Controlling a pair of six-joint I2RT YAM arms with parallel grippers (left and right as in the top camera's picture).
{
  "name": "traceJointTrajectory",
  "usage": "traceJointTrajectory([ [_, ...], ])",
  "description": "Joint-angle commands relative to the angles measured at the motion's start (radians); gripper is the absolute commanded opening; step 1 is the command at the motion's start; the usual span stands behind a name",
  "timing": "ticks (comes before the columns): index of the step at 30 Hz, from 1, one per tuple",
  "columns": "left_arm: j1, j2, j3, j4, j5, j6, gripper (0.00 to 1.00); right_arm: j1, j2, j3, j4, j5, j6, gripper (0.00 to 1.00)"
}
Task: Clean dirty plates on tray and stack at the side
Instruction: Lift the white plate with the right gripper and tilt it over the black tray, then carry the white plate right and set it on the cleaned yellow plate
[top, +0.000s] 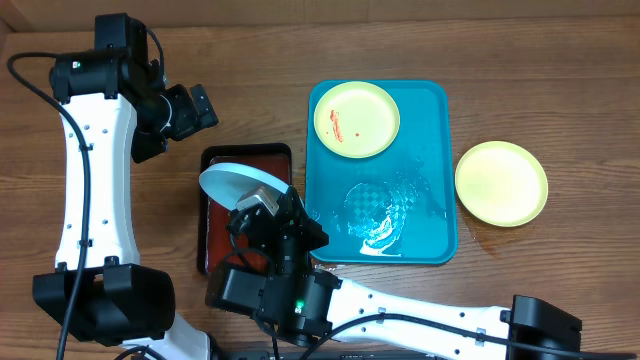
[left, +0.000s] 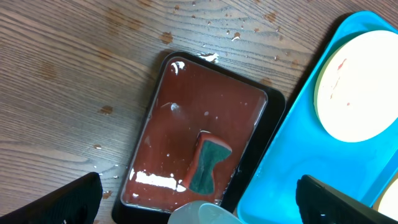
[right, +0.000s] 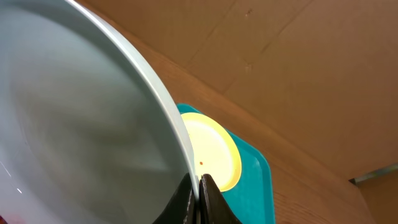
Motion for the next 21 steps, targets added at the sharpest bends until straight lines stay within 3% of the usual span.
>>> traceJointTrajectory([
  [1, -0.002, -0.015, 0.017, 0.001, -0.014, 0.008, 1.00, 0.003, -0.018, 0.021, 0.007, 0.016, 0.000, 0.04],
  [17, -0.002, -0.015, 0.017, 0.001, -0.014, 0.008, 1.00, -0.017, -0.018, 0.021, 0.008, 0.011, 0.001, 0.04],
  [21, -0.002, -0.015, 0.017, 0.001, -0.014, 0.008, 1.00, -0.057, -0.018, 0.021, 0.007, -0.080, 0.036, 0.04],
])
